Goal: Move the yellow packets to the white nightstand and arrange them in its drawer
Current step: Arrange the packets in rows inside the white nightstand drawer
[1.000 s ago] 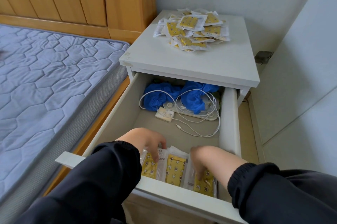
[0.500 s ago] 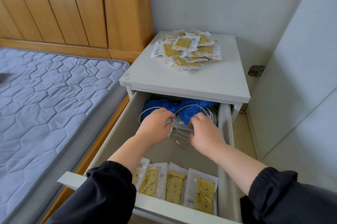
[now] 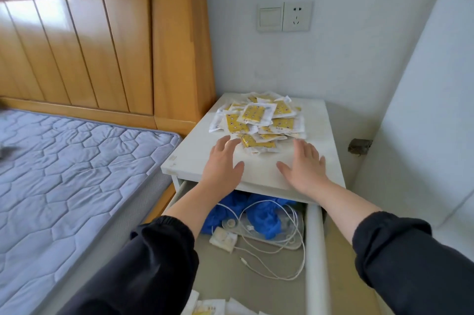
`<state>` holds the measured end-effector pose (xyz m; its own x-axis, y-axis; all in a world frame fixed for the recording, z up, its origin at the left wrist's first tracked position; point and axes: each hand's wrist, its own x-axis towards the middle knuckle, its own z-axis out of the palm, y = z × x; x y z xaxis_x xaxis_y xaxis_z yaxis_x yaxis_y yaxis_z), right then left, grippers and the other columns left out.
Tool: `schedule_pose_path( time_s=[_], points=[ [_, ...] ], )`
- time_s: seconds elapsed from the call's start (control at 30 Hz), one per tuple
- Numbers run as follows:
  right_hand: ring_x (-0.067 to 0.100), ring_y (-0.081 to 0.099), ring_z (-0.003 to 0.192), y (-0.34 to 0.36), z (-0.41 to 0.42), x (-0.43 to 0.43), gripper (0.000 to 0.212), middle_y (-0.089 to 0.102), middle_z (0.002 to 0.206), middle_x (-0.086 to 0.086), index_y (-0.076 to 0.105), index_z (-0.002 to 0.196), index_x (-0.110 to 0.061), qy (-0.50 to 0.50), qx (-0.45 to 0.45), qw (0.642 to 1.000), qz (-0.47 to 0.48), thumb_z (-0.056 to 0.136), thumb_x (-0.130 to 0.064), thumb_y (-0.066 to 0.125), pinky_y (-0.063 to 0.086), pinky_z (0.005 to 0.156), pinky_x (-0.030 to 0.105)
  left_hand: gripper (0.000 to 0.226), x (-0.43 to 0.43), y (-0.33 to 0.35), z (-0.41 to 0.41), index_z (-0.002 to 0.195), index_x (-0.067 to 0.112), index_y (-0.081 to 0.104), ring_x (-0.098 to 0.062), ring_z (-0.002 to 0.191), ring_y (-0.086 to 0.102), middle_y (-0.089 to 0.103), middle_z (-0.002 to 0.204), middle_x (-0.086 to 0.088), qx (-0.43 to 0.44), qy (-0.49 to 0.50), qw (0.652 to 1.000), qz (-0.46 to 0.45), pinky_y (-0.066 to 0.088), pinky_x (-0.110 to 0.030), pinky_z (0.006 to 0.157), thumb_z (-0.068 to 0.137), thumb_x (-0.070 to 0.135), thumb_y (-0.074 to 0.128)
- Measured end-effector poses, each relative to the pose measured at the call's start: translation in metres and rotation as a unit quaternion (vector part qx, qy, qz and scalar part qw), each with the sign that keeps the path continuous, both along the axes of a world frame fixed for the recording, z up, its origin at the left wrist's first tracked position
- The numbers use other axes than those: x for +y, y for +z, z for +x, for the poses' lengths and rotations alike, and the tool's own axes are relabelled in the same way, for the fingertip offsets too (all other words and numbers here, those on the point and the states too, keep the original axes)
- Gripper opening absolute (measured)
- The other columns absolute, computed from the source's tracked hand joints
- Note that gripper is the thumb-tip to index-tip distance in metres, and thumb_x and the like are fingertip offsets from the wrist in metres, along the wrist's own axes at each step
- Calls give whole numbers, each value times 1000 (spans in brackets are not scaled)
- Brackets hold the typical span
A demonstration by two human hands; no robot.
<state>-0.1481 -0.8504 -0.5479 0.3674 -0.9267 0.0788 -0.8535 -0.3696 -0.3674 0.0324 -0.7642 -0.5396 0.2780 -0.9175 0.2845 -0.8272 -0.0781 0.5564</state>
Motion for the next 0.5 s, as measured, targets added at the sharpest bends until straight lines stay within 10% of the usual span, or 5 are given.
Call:
schedule_pose_path(
  time_s=[0.2,0.5],
  points=[
    [26,-3,147,-6,14,-32,74,-3,160,6,2,152,-17,-9,-46,998,-52,96,-47,40,2,117,51,58,-38,-4,17,151,23,20,-23,145,17,14,159,-3,126,71,989,10,22,-40,116,99,30,45],
    [24,7,147,-8,25,-84,60,11,160,3,22,150,-19,-23,-33,996,-84,94,-18,43,7,116,50,62,-64,-15,21,151,42,12,-17,148,-2,-5,162,6,-39,51,993,97,9,-43,119,95,60,32]
  ],
)
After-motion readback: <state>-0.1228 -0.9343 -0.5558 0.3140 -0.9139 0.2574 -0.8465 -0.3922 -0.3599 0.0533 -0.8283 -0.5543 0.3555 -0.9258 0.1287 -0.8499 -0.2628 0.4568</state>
